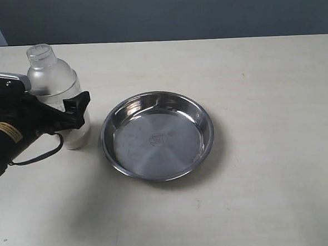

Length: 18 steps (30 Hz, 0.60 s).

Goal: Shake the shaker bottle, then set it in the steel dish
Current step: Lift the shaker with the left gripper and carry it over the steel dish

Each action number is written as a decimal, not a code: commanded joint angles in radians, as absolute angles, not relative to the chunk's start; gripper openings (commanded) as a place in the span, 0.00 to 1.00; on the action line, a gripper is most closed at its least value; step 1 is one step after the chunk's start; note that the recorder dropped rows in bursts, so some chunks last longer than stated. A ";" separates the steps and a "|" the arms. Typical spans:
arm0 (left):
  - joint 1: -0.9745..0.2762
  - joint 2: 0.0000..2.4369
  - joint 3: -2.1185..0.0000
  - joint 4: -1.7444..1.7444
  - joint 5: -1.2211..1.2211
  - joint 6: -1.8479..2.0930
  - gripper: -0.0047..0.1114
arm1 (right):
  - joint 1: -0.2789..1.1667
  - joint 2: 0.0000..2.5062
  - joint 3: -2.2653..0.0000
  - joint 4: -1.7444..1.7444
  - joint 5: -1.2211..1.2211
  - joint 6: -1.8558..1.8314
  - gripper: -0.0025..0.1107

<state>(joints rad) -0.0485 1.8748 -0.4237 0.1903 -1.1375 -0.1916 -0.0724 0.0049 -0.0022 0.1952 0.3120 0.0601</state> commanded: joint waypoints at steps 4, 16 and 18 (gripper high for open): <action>-0.050 1.665 -0.422 0.219 -1.000 -0.208 0.04 | -0.068 0.000 0.000 0.193 0.304 0.056 0.02; -0.236 1.484 -0.647 0.734 -0.799 -0.666 0.04 | -0.068 0.000 0.000 0.193 0.304 0.056 0.02; -0.278 1.484 -0.667 0.513 -0.678 -0.511 0.04 | -0.068 0.000 0.000 0.193 0.304 0.056 0.02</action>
<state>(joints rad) -0.2195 1.4973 -0.6292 0.6616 -0.7822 -0.6070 -0.0724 0.0049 -0.0022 0.1952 0.3120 0.0601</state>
